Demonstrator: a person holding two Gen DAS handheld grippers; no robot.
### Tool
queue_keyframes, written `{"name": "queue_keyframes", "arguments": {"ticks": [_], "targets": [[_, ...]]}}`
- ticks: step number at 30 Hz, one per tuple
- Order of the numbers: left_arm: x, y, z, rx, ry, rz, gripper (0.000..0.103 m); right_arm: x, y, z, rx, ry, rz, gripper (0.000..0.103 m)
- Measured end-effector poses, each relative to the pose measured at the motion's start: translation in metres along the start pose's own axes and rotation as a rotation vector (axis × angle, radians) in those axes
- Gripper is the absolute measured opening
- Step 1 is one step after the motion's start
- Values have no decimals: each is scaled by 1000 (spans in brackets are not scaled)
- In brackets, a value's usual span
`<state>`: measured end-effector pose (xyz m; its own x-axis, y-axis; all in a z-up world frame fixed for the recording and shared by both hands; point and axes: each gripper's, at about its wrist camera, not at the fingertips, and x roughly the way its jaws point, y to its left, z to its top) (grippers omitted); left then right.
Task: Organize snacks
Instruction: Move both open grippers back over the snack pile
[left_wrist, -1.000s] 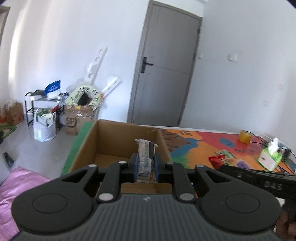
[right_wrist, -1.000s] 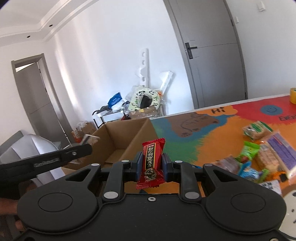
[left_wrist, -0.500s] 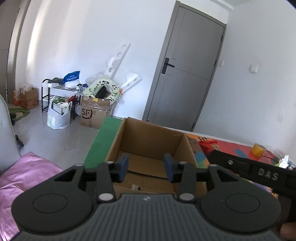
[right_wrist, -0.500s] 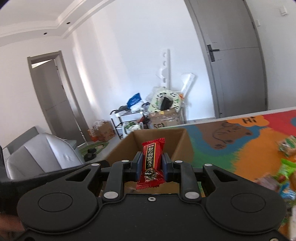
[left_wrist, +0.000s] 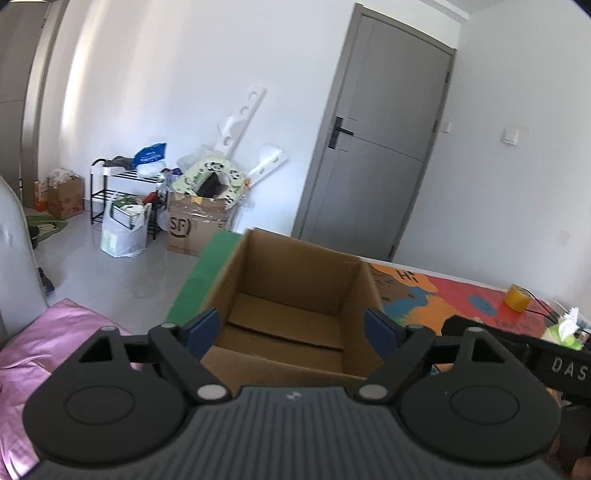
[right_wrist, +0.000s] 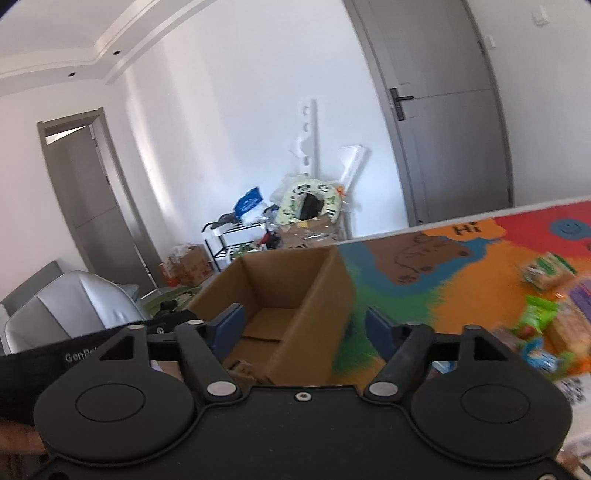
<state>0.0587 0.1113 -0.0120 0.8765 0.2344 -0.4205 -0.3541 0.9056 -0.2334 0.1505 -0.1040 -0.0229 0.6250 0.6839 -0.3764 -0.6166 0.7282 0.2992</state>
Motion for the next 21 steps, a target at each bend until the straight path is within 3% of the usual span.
{"name": "queue_keyframes", "arguments": {"ticks": [4,7,21], "targets": [[-3,-13,-5,16,14,-29,88,-13,-12,-4,15,4,-32,78],[-6,-23,-8,29,26,-54,89,-24,-23,-8,35,-5,-58,86],[-20,-70,-33,92,59,-154,92,-72,-67,-27,85,-30,-176,94]]}}
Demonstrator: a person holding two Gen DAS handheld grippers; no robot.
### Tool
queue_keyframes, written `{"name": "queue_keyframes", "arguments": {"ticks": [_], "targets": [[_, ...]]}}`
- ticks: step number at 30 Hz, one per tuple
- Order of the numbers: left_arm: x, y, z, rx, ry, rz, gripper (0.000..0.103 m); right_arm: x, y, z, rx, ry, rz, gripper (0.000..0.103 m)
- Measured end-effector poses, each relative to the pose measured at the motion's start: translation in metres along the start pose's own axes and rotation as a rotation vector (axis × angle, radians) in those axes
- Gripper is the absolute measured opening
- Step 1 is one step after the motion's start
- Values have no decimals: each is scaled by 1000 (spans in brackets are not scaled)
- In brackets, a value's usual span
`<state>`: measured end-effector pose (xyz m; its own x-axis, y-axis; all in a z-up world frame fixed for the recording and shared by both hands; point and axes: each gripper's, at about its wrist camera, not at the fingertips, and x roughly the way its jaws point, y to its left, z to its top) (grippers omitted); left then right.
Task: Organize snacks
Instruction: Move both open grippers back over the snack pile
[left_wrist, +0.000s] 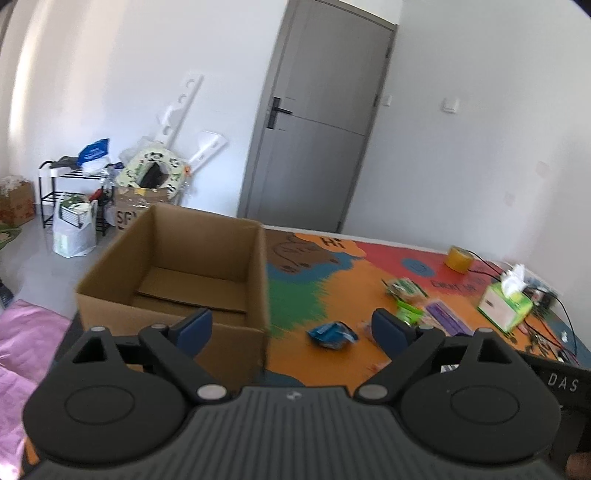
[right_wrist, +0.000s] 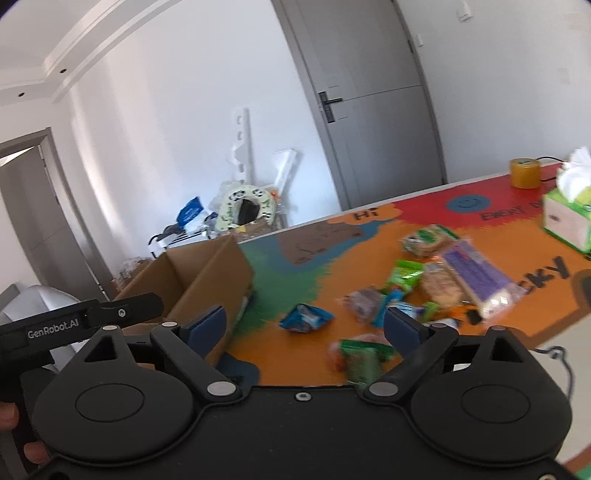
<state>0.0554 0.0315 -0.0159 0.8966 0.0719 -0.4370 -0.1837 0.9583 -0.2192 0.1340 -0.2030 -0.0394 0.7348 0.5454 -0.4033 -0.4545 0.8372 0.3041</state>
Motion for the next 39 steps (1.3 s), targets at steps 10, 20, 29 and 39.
{"name": "queue_keyframes", "arguments": {"ticks": [10,20,29,39], "targets": [[4,-36,-17,65,36,-82,92,-28,-41,-14,32,-22,-74,94],[23,-57,-36,95,101,-111,92,-37,-79,-32,95,-8,-132,94],[42,-70,-49,114,126,-125,92,-30,-101,-45,138,8,-145,94],[73,-89,-53,106,165,-143,86,-5,-104,-42,127,51,-126,93]]}}
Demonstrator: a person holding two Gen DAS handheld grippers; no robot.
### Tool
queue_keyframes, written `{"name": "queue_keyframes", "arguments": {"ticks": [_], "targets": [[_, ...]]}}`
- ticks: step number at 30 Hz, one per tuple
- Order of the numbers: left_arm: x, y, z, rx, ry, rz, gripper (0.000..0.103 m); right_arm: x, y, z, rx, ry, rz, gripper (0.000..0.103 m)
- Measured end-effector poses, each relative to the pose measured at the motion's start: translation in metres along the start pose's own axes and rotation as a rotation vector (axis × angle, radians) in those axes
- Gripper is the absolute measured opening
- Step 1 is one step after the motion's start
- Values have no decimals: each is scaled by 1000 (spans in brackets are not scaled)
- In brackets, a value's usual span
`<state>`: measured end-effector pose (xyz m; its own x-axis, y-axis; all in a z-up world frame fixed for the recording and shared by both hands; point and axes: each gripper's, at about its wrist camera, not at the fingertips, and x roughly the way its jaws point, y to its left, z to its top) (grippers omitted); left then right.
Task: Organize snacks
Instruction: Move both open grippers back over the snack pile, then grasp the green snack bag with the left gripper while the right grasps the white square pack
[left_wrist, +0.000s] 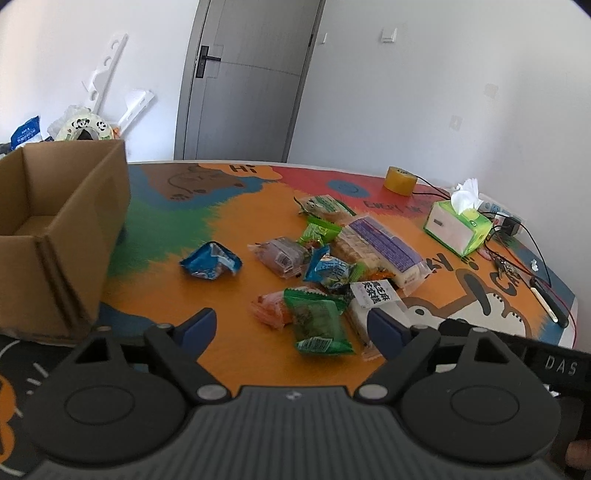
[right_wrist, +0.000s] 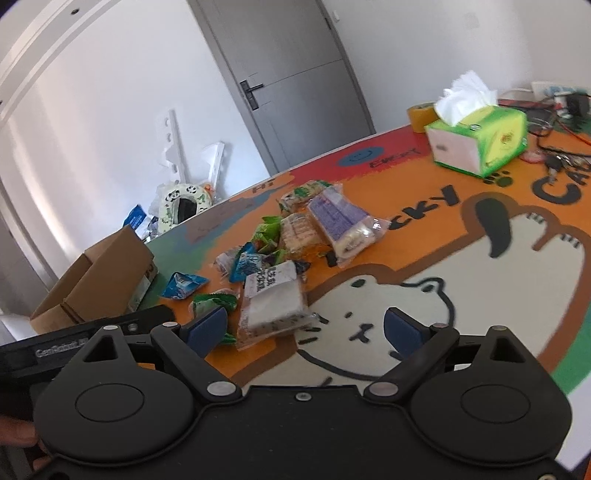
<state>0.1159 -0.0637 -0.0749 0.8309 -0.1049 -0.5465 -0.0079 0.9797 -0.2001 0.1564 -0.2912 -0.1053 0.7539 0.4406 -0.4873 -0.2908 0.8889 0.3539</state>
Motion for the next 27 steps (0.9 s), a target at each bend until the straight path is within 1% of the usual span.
{"name": "queue_keyframes", "arguments": {"ticks": [4,6,9,13,14,16,17,18,22,27], "targets": [[14,-4,2,-7,22,-10,78,9,1,3,-11,17,-8,91],[21,-6,2,-7,39,-11,72,10,-2,4,-12,19,-18,91],[31,-11,0,8,61,-15,68,12,-7,6,-3,24,-24,91],[45,-18,-2,18,87,2,64,14,-9,7,-2,29,-22,91],[47,-18,-3,16,93,5,60,15,-10,8,0,32,-20,91],[52,-19,-5,16,98,9,48,18,-10,8,2,38,-14,91],[52,-18,-5,19,91,8,35,19,-10,8,0,41,-13,91],[52,-18,-5,21,95,6,33,21,-9,9,-2,44,-13,91],[48,-15,-2,14,98,-9,31,28,-3,12,-20,50,-13,91],[35,-9,5,7,70,-7,31,39,8,16,-45,57,2,91]]}}
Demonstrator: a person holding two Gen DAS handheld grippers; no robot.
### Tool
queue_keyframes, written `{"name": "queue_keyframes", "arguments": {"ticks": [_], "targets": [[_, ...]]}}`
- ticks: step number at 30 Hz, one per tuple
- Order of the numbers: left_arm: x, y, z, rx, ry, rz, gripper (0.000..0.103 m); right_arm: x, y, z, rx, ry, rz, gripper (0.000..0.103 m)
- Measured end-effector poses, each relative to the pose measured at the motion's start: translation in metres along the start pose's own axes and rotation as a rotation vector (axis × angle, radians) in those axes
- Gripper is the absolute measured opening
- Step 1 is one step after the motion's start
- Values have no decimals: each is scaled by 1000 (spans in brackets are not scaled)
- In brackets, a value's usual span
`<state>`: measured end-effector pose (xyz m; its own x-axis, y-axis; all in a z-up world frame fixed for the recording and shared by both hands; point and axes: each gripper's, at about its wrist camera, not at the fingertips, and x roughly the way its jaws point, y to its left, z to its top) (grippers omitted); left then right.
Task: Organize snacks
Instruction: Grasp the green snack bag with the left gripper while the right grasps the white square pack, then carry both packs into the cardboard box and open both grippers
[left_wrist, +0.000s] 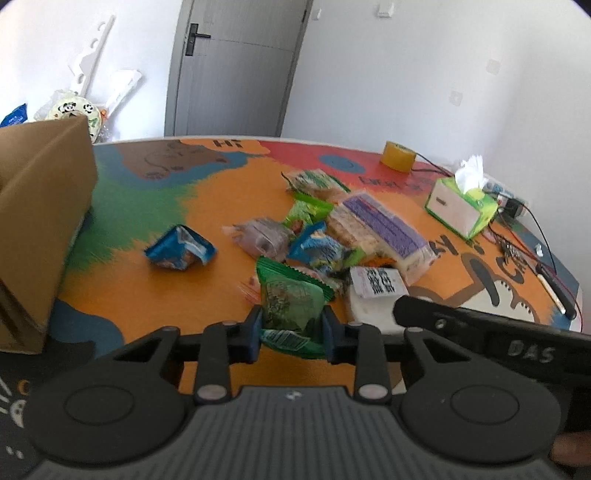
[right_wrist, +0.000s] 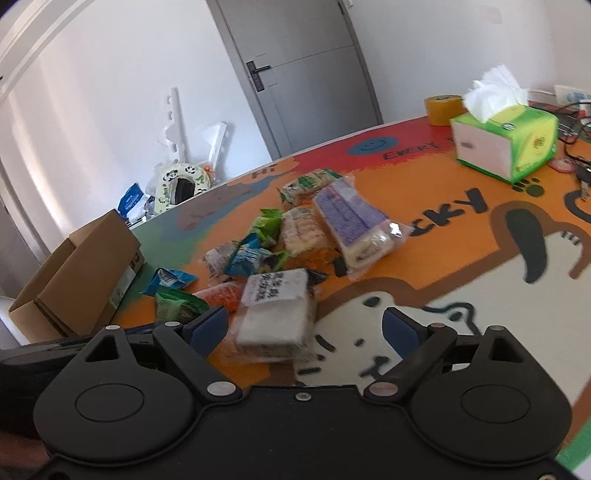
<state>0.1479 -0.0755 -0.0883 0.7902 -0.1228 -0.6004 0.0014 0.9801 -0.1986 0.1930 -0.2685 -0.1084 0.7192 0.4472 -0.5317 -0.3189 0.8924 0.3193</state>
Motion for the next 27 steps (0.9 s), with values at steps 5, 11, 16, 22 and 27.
{"name": "queue_keyframes", "arguments": {"ticks": [5,11,16,22,27], "targets": [[-10,11,8,-22,-25,25,31,10,10,5,-27,14,5,91],[-18,24,15,-38,-42,51,31,18,21,11,-64,9,-4,96],[-25,31,17,-41,-55,66,31,29,27,9,-80,58,-7,93],[-40,40,19,-50,-74,89,31,35,30,12,-80,89,-21,48],[-54,44,31,-52,-116,104,31,22,37,22,-80,48,12,47]]}}
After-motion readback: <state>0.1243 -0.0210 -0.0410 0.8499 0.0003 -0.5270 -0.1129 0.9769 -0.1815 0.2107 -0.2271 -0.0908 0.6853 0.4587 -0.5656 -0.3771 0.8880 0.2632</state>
